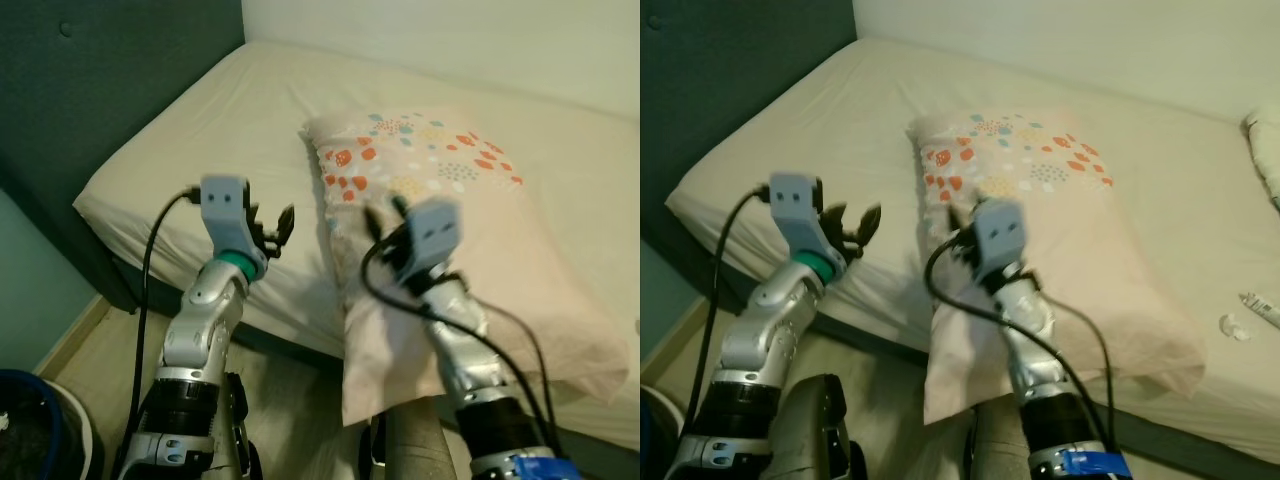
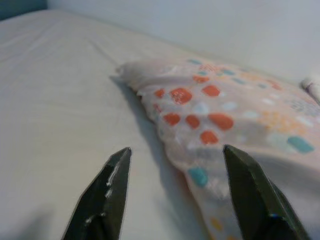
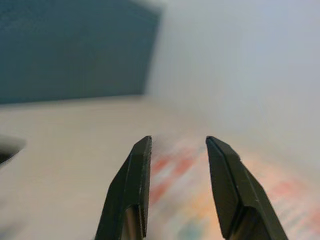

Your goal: Clean up the room

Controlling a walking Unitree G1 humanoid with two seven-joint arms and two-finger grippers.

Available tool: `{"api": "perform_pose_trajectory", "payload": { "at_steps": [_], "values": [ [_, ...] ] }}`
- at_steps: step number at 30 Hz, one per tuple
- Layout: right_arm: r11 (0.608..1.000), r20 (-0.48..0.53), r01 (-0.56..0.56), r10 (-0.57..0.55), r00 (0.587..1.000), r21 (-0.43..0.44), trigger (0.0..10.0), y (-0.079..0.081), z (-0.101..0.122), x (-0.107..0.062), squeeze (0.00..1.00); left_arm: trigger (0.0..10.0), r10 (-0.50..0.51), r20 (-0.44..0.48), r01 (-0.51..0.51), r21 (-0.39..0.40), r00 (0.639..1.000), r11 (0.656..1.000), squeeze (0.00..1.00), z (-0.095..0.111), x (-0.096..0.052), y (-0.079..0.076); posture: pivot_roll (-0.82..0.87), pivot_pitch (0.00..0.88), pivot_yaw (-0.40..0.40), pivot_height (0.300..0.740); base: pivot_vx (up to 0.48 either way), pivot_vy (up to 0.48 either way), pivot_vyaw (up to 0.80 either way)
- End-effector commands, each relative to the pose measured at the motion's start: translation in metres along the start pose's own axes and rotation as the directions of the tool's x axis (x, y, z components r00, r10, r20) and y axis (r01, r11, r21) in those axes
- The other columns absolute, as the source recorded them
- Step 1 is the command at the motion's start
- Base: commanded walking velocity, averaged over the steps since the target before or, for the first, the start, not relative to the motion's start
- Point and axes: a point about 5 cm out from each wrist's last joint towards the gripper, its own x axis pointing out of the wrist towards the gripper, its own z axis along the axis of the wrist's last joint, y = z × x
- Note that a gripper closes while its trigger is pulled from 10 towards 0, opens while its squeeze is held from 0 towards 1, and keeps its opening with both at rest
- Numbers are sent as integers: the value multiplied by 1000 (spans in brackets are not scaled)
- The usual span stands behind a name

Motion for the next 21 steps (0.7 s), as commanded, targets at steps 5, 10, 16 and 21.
{"api": "perform_pose_trajectory", "payload": {
  "at_steps": [5, 10, 16, 21],
  "values": [
    [971, 164, 148, -118, 979, -188, 10000, -33, 46, 15, 0, 10000, -56, -109, 48, -79, 993, 996, 1000, -9, 3, -4, -30, 136, 3, 583, 0, 0, 0],
    [916, 101, 231, -209, 973, -327, 10000, -55, 41, 13, 0, 10000, -126, -199, 89, -187, 972, 978, 1000, -23, 1, -19, -37, 152, -7, 583, 0, 0, 0],
    [849, -97, 388, -447, 889, -358, 10000, -96, 4, -5, 235, 10000, -168, -255, 62, -378, 952, 924, 1000, -33, 6, -44, -33, 173, -18, 583, 0, 0, 0],
    [821, -129, 410, -492, 861, -396, 10000, -107, -1, -9, 1000, 10000, -229, -277, 78, -465, 933, 882, 1000, -35, 15, -64, -37, 182, -20, 583, 0, 0, 0]
  ]
}}
